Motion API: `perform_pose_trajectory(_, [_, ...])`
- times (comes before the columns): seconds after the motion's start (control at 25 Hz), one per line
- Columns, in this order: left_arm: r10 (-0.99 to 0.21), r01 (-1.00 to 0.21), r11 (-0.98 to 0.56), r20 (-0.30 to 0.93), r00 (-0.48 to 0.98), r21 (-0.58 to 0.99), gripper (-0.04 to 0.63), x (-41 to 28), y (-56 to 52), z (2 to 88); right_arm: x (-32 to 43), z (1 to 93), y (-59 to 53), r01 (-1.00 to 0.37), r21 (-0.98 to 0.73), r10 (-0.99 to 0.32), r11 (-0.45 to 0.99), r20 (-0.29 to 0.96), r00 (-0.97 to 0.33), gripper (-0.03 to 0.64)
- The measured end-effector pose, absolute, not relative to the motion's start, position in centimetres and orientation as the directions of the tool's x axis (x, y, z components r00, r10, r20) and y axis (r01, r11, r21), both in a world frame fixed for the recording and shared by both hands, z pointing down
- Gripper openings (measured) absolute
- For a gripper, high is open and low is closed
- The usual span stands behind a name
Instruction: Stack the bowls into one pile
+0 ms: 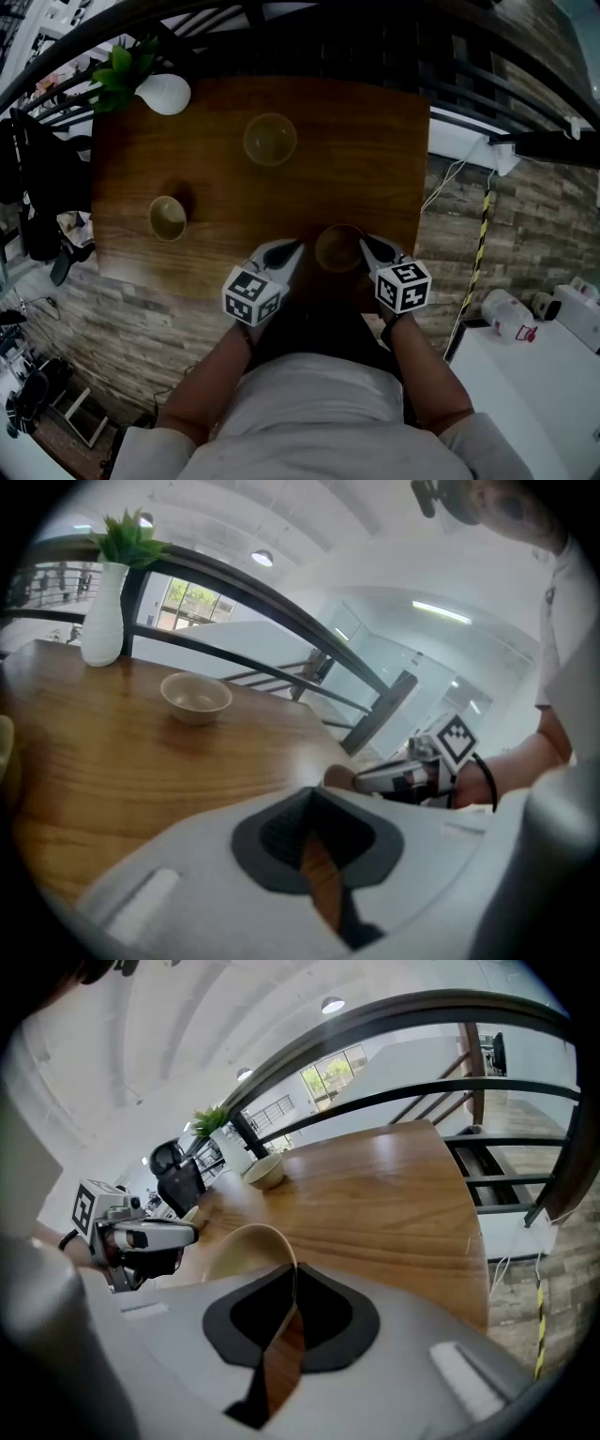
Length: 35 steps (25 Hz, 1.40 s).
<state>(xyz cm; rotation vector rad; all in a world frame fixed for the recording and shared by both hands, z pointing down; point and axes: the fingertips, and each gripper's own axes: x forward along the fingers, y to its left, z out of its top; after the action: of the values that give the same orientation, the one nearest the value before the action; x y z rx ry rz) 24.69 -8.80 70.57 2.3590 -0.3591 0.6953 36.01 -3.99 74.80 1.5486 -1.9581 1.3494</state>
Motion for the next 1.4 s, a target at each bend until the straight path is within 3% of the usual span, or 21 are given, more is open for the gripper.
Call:
perform_pose_trajectory(0.52, [-0.153, -0.403, -0.805, 0.506, 0.849, 0.434, 0.005, 21.1, -8.3, 61.4, 33.2, 64.8, -4.5, -0.903, -0.428, -0.685, 0.042, 0.646, -0.338, 0.02])
perform_pose_trajectory(1.08, [-0.268, -0.39, -0.873, 0.382, 0.885, 0.292, 0.005, 12.4, -4.9, 45.6, 25.5, 48.4, -2.6, -0.934, -0.331, -0.818, 0.136, 0.494, -0.295, 0.02])
perform_pose_trajectory(1.4, [-0.316, -0.4, -0.883, 0.319, 0.894, 0.247, 0.005, 7.7, -3.5, 40.6, 21.1, 43.8, -1.3, -0.94, -0.3, -0.853, 0.159, 0.439, -0.284, 0.02])
